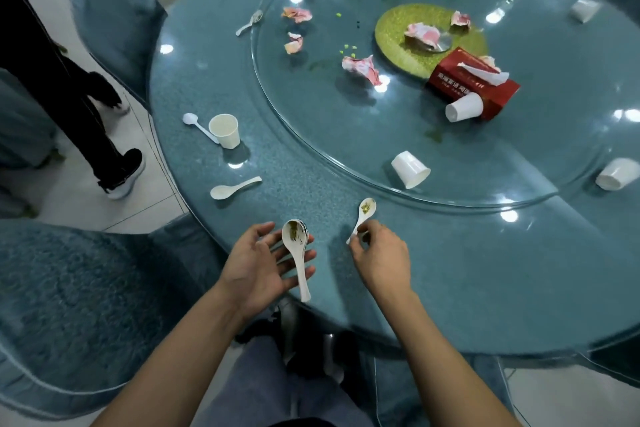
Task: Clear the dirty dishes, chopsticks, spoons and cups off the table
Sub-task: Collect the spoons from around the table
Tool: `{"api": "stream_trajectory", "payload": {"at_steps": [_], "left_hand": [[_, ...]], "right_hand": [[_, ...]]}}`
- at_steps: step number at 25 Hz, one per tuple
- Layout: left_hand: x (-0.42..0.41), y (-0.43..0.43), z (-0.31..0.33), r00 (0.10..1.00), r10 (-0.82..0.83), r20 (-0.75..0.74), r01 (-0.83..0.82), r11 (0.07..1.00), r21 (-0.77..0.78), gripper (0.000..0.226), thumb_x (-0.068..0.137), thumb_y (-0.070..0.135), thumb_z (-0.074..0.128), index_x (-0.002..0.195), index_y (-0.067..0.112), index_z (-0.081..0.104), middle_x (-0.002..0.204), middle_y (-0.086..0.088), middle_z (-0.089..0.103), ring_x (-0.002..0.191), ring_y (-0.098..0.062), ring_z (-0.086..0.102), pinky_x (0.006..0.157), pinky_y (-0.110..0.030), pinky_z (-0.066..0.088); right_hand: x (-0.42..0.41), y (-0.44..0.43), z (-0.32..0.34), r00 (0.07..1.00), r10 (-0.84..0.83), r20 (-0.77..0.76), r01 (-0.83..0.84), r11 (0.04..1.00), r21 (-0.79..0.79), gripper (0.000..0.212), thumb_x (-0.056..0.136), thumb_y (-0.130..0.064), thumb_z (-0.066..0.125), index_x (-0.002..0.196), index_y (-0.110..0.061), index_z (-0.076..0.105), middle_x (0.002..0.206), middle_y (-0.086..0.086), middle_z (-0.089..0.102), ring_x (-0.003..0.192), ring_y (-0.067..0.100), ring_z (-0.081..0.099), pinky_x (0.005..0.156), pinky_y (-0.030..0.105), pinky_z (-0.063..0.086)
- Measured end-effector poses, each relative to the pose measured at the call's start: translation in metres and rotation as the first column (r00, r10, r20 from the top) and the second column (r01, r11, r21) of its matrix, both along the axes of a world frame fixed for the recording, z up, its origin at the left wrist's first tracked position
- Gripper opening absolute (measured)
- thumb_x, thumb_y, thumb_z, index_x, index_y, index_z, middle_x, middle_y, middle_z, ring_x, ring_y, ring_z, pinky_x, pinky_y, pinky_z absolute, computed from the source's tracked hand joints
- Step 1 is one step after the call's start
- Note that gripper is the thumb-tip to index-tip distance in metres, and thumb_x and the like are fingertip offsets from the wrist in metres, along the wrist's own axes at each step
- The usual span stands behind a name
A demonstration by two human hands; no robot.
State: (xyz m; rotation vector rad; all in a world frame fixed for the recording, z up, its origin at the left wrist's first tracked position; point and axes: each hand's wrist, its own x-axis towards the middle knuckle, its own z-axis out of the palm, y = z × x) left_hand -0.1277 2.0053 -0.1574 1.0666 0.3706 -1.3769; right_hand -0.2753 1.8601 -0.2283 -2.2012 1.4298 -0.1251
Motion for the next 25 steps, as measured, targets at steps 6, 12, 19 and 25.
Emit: {"api": "stream_trajectory", "payload": {"at_steps": [6,12,19,25], "left_hand": [[0.011,-0.025,-0.022,1.0,0.001,-0.022,-0.001,1.0,0.002,0.075,0.082,0.04,0.054,0.146,0.0,0.048,0.137,-0.024,0.061,0.115,-0.039,0.061,0.097,-0.053,0.05],[0.02,-0.039,-0.037,0.998,0.005,-0.062,-0.004,1.0,0.021,0.063,0.091,0.039,0.049,0.141,0.0,0.053,0.137,-0.023,0.061,0.119,-0.039,0.06,0.1,-0.053,0.049],[0.034,-0.049,-0.048,0.998,0.048,-0.049,-0.047,0.999,0.018,0.062,0.088,0.04,0.052,0.137,0.003,0.055,0.135,-0.023,0.063,0.116,-0.039,0.062,0.096,-0.053,0.052],[0.045,-0.055,-0.059,0.994,0.097,-0.051,-0.095,0.995,0.028,0.053,0.098,0.042,0.044,0.133,0.004,0.057,0.13,-0.023,0.066,0.119,-0.039,0.061,0.1,-0.055,0.05]], "right_hand": [[0.021,-0.036,-0.024,0.975,-0.202,-0.09,0.212,0.969,0.124,0.032,0.09,-0.047,0.063,0.1,-0.016,0.064,0.099,0.007,0.071,0.097,0.034,0.066,0.086,0.043,0.053],[0.031,-0.052,-0.046,0.925,-0.319,-0.204,0.359,0.911,0.202,0.039,0.084,-0.052,0.07,0.104,-0.018,0.069,0.103,0.009,0.073,0.101,0.036,0.068,0.084,0.038,0.054],[0.039,-0.05,-0.054,0.936,-0.226,-0.27,0.286,0.935,0.21,0.025,0.086,-0.035,0.061,0.095,-0.013,0.068,0.093,0.011,0.072,0.092,0.037,0.069,0.083,0.043,0.057],[0.046,-0.035,-0.03,0.979,-0.113,-0.171,0.14,0.977,0.158,0.027,0.091,-0.043,0.059,0.095,-0.019,0.071,0.091,0.007,0.075,0.092,0.036,0.069,0.079,0.039,0.055]]}}
